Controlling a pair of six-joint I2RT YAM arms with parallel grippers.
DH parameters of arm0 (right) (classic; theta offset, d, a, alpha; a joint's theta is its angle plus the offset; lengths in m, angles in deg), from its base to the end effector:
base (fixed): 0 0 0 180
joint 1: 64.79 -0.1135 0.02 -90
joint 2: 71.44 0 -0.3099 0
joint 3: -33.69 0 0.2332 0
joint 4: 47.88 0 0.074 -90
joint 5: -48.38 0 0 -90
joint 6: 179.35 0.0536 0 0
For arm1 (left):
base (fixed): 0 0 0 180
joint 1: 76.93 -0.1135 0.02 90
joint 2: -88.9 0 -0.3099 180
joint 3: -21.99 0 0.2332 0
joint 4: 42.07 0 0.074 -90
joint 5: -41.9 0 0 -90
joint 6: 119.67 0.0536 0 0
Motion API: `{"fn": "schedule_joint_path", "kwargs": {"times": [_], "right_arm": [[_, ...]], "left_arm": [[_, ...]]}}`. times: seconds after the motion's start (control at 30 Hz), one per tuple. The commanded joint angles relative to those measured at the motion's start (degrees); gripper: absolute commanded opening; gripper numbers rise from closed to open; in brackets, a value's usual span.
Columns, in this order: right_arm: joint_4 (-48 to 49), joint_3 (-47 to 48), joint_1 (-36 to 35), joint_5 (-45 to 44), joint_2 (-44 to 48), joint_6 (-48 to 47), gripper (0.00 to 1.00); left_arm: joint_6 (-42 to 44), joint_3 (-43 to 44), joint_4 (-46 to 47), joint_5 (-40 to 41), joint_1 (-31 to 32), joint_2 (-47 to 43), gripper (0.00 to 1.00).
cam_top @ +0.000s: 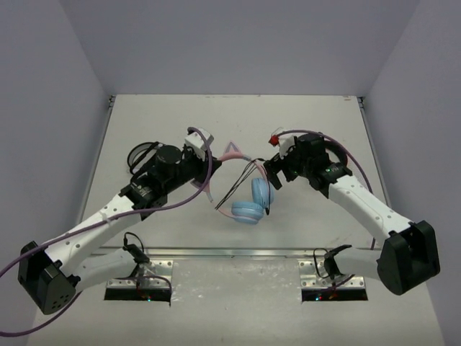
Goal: Wrap the headphones
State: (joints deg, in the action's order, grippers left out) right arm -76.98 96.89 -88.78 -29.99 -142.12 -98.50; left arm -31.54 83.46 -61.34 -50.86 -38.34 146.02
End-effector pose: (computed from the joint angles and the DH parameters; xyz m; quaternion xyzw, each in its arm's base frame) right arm 0.2243 0.1116 0.3002 -0.2971 0.8388 0.1475 0.4317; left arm 0.1606 -0.1315 0.3586 0.2636 0.7477 -0.2286 0.5650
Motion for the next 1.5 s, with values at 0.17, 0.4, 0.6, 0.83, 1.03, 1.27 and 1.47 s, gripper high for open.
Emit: {"fn": "schedule_joint_path", "kwargs": {"times": [0.17,0.4,0.6,0.83,1.03,1.27,1.47], "right_arm": [[3.66,-3.04,8.95,-9.57,0.80,15.89,0.99],[-7.77,-0.31,14.23,-14.28,8.61,22.51,0.99],[-16.91,1.28,14.23,-5.95,21.61,23.03,0.99],[-19.46,-1.71,14.23,8.39,35.07,24.62,0.99],[-20.52,-4.34,14.23,13.67,40.26,25.84,0.99],[-20.87,-6.63,14.23,19.56,43.08,26.64,0.99],[-21.05,-6.89,14.23,21.06,42.81,26.90,0.99]], "left_arm": [[-2.27,8.54,12.53,-18.39,-8.61,7.47,0.00],[10.71,14.86,12.02,-34.58,-14.77,19.59,0.01],[27.15,28.54,-4.24,-42.91,-15.91,35.67,0.01],[38.25,48.92,-20.13,-51.02,-16.44,57.88,0.01],[46.68,61.61,-30.43,-54.88,-16.44,69.94,0.01],[48.80,69.52,-32.38,-56.64,-18.11,79.36,0.01],[47.06,73.14,-30.54,-57.00,-20.91,84.11,0.01]]}}
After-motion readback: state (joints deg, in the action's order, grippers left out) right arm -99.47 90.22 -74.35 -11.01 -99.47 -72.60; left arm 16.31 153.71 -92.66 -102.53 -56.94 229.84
